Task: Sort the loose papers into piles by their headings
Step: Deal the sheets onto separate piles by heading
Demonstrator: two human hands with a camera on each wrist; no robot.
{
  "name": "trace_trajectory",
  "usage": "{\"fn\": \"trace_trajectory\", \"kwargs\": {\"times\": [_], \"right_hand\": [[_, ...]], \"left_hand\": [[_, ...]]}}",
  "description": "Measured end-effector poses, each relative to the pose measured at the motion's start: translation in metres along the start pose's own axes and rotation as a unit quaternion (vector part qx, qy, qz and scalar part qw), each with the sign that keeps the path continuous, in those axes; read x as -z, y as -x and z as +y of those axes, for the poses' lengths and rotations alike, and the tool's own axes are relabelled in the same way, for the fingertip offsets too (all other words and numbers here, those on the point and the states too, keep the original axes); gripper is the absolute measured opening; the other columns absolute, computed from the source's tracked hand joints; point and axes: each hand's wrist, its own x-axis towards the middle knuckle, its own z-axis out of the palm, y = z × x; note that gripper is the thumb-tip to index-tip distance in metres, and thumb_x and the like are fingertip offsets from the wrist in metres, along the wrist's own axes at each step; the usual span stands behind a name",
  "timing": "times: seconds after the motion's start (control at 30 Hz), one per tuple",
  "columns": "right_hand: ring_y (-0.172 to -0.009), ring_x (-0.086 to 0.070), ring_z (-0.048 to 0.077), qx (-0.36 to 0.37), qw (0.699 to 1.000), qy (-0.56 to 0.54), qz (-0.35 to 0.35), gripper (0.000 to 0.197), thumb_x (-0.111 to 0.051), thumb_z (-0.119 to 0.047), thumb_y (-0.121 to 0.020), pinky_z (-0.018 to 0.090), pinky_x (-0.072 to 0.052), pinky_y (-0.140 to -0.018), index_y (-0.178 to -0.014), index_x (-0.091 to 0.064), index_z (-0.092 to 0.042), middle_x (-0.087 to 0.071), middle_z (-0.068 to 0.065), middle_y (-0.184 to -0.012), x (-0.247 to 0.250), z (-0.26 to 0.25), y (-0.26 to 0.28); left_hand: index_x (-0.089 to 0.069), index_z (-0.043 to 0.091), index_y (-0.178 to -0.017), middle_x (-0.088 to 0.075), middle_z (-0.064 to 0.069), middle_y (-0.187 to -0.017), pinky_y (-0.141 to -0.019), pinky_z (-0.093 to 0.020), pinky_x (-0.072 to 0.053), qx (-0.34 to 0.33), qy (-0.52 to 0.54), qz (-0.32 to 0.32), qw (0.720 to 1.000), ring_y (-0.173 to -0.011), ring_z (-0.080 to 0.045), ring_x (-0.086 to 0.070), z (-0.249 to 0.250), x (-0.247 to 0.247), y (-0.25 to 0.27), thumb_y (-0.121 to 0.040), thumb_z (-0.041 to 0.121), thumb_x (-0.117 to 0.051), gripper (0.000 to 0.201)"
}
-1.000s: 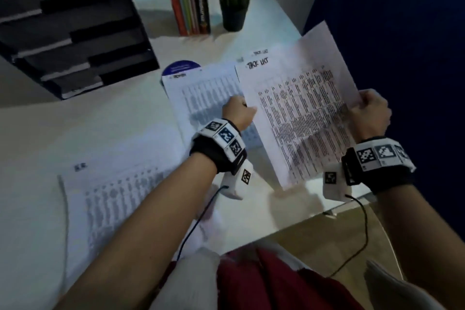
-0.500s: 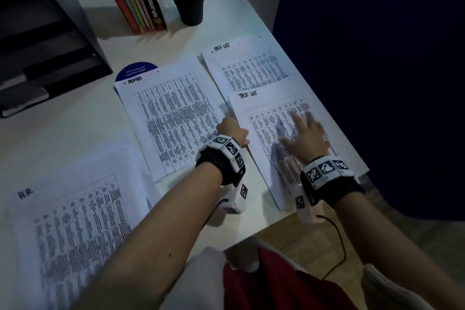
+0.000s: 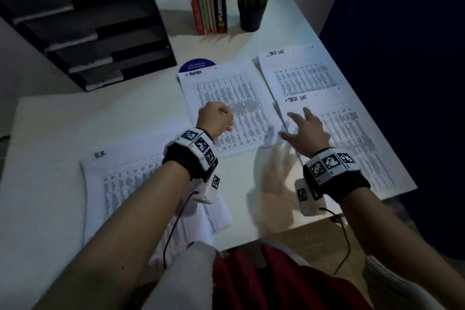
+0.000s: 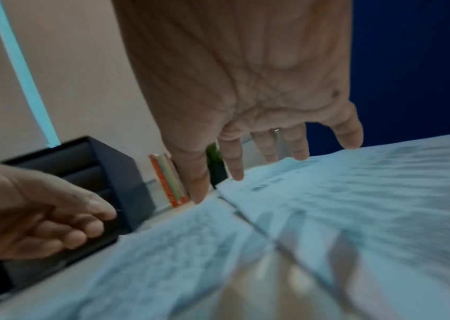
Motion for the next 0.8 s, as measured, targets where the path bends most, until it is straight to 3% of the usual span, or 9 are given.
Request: {"fn": "trace_trajectory", "kwargs": {"times": [0.07, 0.2, 0.27, 0.33, 0.43, 0.5, 0.6, 0.8], "right_hand": [[-0.141, -0.015, 0.029, 0.051, 0.998, -0.026, 0.003, 0.061, -0.057, -0.040, -0.088, 0.054, -0.023, -0.110, -0.142, -0.033, -0.025, -0.011, 0.006, -0.156, -0.009, -0.039, 0.008], [-0.139, -0.020, 0.031, 0.135, 0.989, -0.050, -0.022, 0.058, -0.060, -0.034, -0.087, 0.053, -0.027, -0.108, -0.140, -0.037, -0.023, -0.016, 0.008, -0.155, -0.038, -0.111, 0.032], [-0.139, -0.020, 0.031, 0.154, 0.986, -0.046, -0.047, 0.058, -0.059, -0.032, -0.088, 0.053, -0.028, -0.108, -0.141, -0.036, -0.023, -0.015, 0.006, -0.155, -0.054, -0.135, 0.044], [-0.138, -0.021, 0.030, 0.180, 0.979, -0.020, -0.088, 0.059, -0.060, -0.032, -0.088, 0.052, -0.029, -0.108, -0.141, -0.035, -0.023, -0.014, 0.004, -0.155, -0.085, -0.173, 0.059], [-0.138, -0.019, 0.030, 0.198, 0.972, 0.020, -0.123, 0.065, -0.064, -0.032, -0.085, 0.053, -0.026, -0.108, -0.142, -0.032, -0.025, -0.013, 0.004, -0.154, -0.110, -0.189, 0.070], [-0.138, -0.017, 0.031, 0.188, 0.972, 0.052, -0.128, 0.069, -0.068, -0.034, -0.081, 0.055, -0.024, -0.106, -0.140, -0.032, -0.028, -0.013, 0.003, -0.153, -0.127, -0.200, 0.074], [-0.128, -0.027, 0.035, 0.129, 0.987, 0.031, -0.090, 0.063, -0.077, -0.037, -0.068, 0.057, -0.030, -0.100, -0.120, -0.042, -0.032, -0.026, 0.006, -0.138, -0.136, -0.207, 0.073], [-0.121, -0.032, 0.036, 0.059, 0.996, 0.020, -0.067, 0.084, -0.083, -0.041, -0.060, 0.052, -0.033, -0.096, -0.127, -0.033, -0.029, -0.034, 0.012, -0.132, -0.140, -0.213, 0.067]], "left_hand": [[-0.063, 0.006, -0.081, -0.062, -0.006, -0.066, -0.049, -0.014, -0.048, -0.003, -0.008, 0.033, 0.999, -0.054, -0.011, -0.059, -0.016, 0.040, 0.000, -0.085, 0.004, -0.052, 0.012], [-0.064, 0.007, -0.082, -0.064, -0.012, -0.073, -0.057, -0.019, -0.049, 0.014, -0.037, 0.106, 0.994, -0.058, -0.014, -0.059, -0.059, 0.118, 0.003, -0.086, 0.006, -0.050, 0.015], [-0.066, 0.005, -0.085, -0.068, -0.018, -0.088, -0.077, -0.028, -0.053, 0.019, -0.083, 0.127, 0.988, -0.076, -0.024, -0.064, -0.082, 0.144, 0.006, -0.087, 0.005, -0.049, 0.018], [-0.068, 0.005, -0.095, -0.067, -0.017, -0.108, -0.094, -0.033, -0.047, 0.044, -0.158, 0.137, 0.977, -0.102, -0.030, -0.060, -0.117, 0.187, 0.016, -0.088, 0.005, -0.048, 0.021], [-0.063, 0.008, -0.110, -0.058, -0.014, -0.123, -0.099, -0.031, -0.040, 0.077, -0.224, 0.060, 0.970, -0.116, -0.030, -0.052, -0.146, 0.201, 0.024, -0.088, 0.005, -0.049, 0.027], [-0.057, 0.010, -0.119, -0.052, -0.014, -0.130, -0.101, -0.035, -0.039, 0.064, -0.269, 0.012, 0.961, -0.120, -0.031, -0.048, -0.162, 0.211, 0.029, -0.087, 0.007, -0.052, 0.032], [-0.052, 0.007, -0.124, -0.049, -0.016, -0.130, -0.099, -0.032, -0.036, 0.029, -0.277, -0.016, 0.960, -0.121, -0.030, -0.046, -0.170, 0.219, 0.033, -0.087, 0.006, -0.054, 0.037], [-0.065, 0.003, -0.102, -0.066, -0.013, -0.110, -0.088, -0.022, -0.039, 0.002, -0.210, 0.060, 0.976, -0.106, -0.027, -0.058, -0.178, 0.240, 0.028, -0.084, 0.000, -0.054, 0.021]]}}
